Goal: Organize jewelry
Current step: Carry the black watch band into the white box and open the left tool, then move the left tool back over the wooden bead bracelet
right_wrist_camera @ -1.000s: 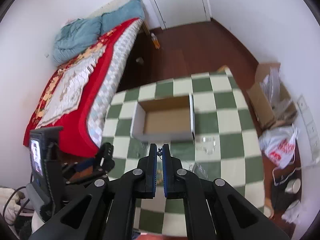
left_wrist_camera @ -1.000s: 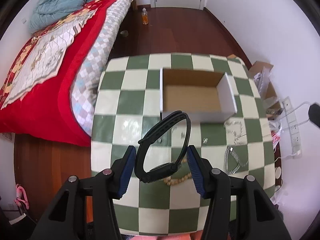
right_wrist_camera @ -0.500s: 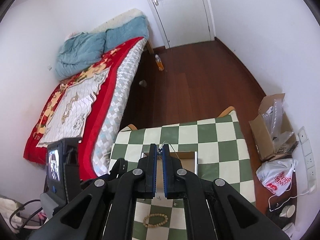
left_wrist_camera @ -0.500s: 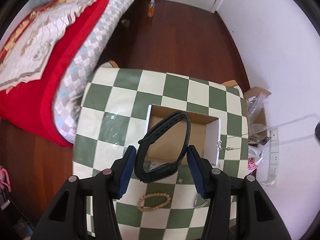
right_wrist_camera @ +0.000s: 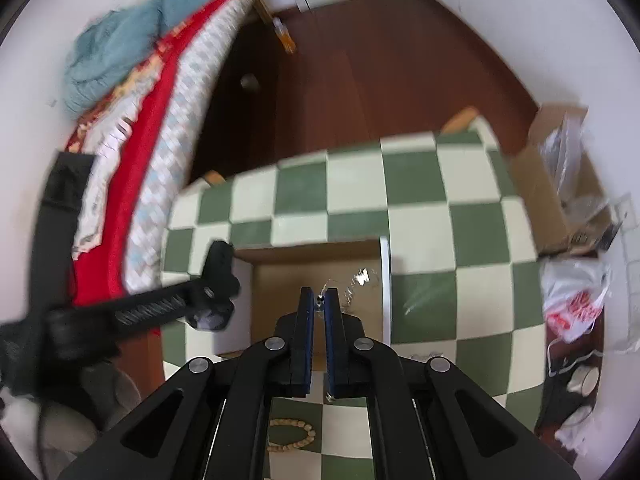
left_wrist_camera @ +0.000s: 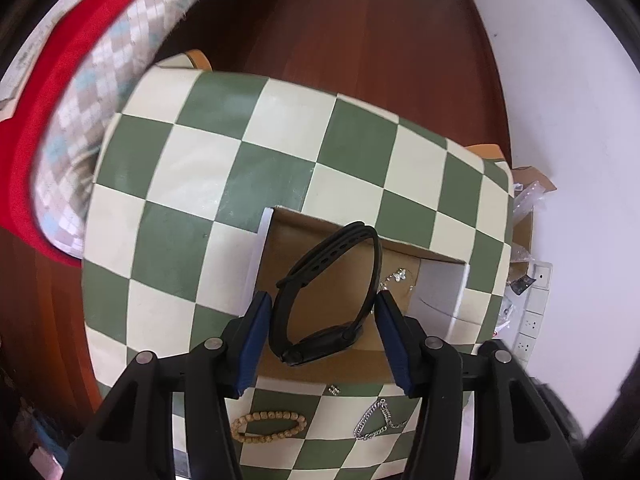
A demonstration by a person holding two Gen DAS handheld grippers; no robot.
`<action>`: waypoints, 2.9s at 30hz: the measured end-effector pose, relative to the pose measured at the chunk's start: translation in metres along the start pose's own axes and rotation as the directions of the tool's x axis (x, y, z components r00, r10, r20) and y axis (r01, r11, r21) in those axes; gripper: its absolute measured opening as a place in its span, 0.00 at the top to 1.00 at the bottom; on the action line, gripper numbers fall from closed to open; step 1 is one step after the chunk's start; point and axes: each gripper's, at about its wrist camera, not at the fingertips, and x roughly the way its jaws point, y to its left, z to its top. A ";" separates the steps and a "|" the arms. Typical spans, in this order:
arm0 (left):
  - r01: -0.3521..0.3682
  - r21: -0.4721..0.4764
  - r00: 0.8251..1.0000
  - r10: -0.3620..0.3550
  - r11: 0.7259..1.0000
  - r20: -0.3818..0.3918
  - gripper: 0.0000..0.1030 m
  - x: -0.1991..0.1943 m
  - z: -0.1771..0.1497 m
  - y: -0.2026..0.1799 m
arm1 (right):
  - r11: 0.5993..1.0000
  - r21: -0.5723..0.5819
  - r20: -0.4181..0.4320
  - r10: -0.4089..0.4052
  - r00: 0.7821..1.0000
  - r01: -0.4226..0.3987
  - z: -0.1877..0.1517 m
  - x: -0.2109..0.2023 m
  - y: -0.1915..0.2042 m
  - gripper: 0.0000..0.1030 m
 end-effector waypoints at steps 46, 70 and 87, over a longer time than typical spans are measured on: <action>-0.304 0.088 0.818 0.213 0.948 0.535 0.00 -0.115 -0.158 0.045 | 0.951 -0.079 0.136 -0.286 0.948 0.299 -0.113 -0.058 0.026 0.02; -0.393 0.323 0.915 0.332 0.861 0.230 0.00 0.060 -0.234 0.047 | 0.945 0.035 -0.127 -0.317 0.940 0.324 -0.206 0.032 -0.073 0.02; -0.398 0.454 0.917 0.338 0.797 0.211 0.00 0.092 -0.231 0.019 | 0.954 0.084 -0.194 -0.269 0.943 0.289 -0.209 0.060 -0.100 0.02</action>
